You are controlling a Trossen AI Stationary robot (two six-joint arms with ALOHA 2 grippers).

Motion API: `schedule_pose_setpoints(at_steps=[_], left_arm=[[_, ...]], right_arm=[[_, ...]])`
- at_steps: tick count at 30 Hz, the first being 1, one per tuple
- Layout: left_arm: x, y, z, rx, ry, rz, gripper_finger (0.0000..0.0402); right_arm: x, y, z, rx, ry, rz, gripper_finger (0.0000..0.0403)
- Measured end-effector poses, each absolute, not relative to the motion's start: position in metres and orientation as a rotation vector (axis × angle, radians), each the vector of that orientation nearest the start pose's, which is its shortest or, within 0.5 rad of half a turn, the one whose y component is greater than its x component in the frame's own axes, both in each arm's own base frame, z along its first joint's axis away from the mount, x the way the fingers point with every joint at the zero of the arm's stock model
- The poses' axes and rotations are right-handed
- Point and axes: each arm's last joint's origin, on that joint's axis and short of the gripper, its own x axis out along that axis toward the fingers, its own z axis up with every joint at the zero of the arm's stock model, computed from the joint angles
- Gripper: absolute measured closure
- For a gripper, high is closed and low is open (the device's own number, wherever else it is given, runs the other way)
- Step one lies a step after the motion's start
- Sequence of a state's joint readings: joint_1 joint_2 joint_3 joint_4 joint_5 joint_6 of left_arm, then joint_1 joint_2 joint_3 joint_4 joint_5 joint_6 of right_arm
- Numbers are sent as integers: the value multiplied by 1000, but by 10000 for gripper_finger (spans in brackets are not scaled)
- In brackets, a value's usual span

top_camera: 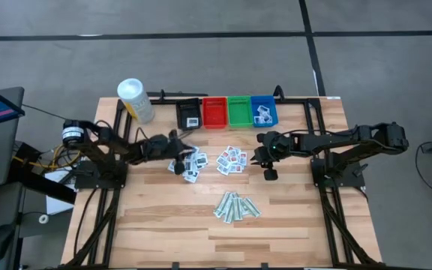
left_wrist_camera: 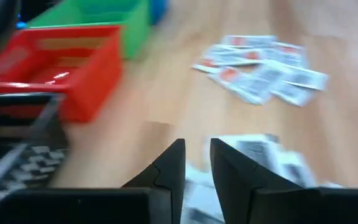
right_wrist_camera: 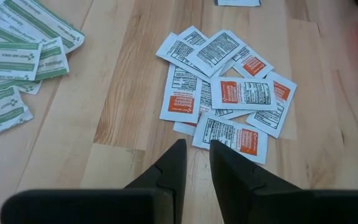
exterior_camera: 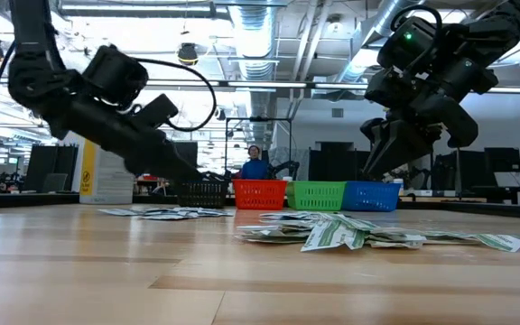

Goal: Pick & Place First Aid Supplies
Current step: Put the black towelette pack into the black bin

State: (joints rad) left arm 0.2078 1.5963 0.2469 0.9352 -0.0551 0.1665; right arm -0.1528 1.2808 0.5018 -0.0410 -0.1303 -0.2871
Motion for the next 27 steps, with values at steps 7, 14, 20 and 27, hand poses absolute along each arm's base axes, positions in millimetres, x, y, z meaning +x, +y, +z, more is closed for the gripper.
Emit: schedule_pose_setpoints(at_steps=[7,14,20,27], left_arm=[[218,17,96,141,458,93,325],[212,-4,91,149,489,-1,315],[205,-10,86,176,522,37,287],[198,-7,82,209,554,126,260]], right_arm=[[225,-31,157,-156,807,95,338],[225,-31,157,-156,803,95,338],[225,-31,157,-156,803,95,338],[225,-31,157,-157,803,95,338]])
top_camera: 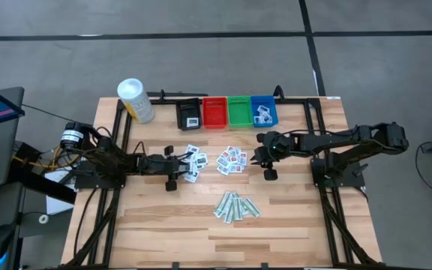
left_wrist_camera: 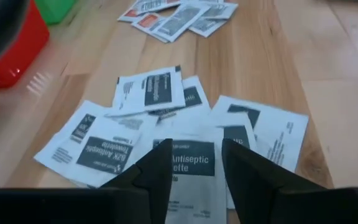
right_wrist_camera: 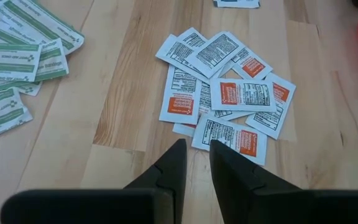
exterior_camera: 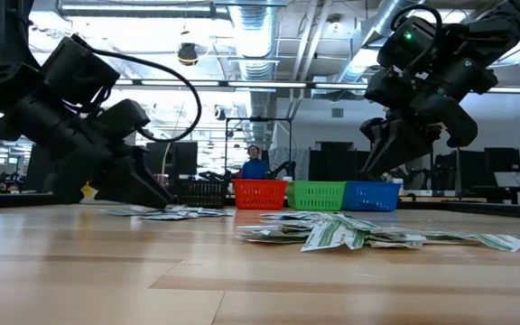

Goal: Pick & Place First Aid Supplies
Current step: Put the black towelette pack into the black bin

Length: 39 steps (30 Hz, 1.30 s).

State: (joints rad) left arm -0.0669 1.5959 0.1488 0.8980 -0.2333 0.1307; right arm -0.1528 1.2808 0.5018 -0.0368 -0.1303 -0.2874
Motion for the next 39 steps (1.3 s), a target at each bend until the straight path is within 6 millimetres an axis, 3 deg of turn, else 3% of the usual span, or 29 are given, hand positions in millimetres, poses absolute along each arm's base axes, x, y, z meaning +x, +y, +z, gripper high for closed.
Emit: schedule_pose_setpoints(at_steps=[39], left_arm=[[199,-8,82,188,542,87,261]], right_arm=[[226,-31,158,-159,788,93,338]])
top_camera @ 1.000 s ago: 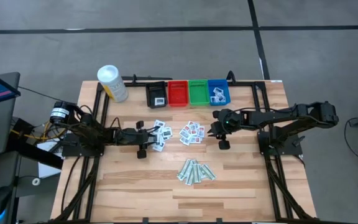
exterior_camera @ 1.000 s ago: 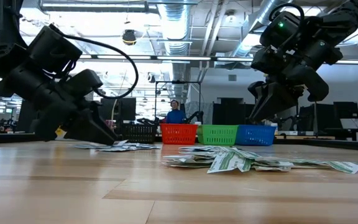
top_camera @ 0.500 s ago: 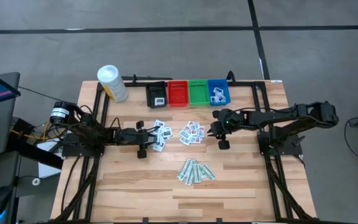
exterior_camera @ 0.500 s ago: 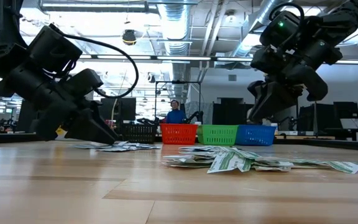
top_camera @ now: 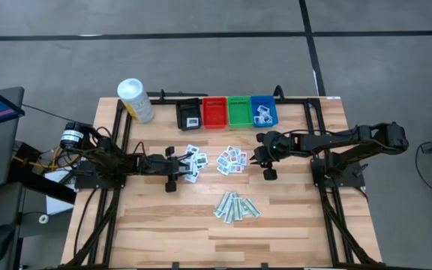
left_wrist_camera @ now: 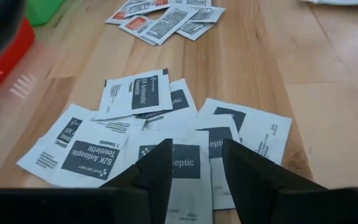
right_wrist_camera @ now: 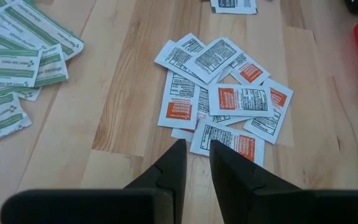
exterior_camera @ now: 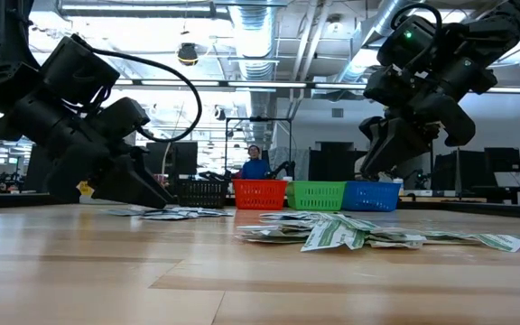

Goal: Pick & Place First Aid Supplies
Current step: Put the black towelette pack into the black bin

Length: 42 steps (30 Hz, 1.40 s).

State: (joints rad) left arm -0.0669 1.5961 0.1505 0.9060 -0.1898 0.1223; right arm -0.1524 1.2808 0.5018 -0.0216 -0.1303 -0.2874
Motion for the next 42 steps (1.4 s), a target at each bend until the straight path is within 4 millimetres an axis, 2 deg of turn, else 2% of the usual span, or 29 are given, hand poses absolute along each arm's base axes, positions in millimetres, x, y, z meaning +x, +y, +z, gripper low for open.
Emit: schedule_pose_setpoints(at_steps=[29,42], left_arm=[[198,-8,73,201,603,82,262],[198,-8,73,200,598,75,336]], right_arm=[[227,-31,158,-161,780,91,338],[227,-31,158,-161,780,91,338]])
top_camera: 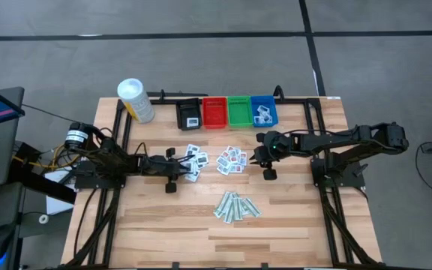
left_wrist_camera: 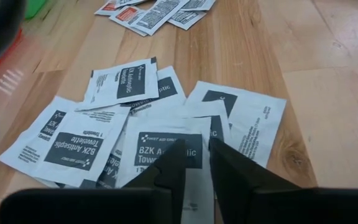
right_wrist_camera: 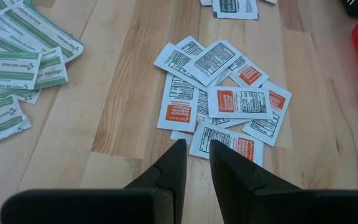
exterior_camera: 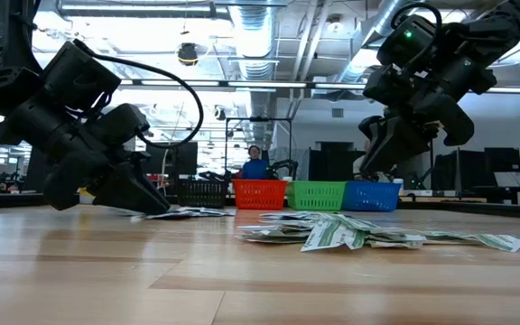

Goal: Pick & Place First Aid Supplies
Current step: Put the black towelette pack into the black bin

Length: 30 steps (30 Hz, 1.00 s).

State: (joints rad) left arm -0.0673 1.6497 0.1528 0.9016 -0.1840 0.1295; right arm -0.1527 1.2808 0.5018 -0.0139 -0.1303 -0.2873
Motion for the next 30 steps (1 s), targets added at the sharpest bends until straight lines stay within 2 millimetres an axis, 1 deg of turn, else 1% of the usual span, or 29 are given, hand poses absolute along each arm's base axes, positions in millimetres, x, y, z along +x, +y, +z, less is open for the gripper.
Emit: schedule_pose_setpoints(at_steps=[12,15,27,30], left_arm=[[200,-8,75,199,568,85,383],[205,-8,78,197,551,87,395],[233,-12,97,181,438,89,395],[240,-12,102,207,414,102,395]], right_arm=[[227,-31,158,-160,780,91,338],[227,-31,158,-160,780,91,338],[227,-31,158,-160,780,92,338],[227,-31,158,-160,780,92,338]])
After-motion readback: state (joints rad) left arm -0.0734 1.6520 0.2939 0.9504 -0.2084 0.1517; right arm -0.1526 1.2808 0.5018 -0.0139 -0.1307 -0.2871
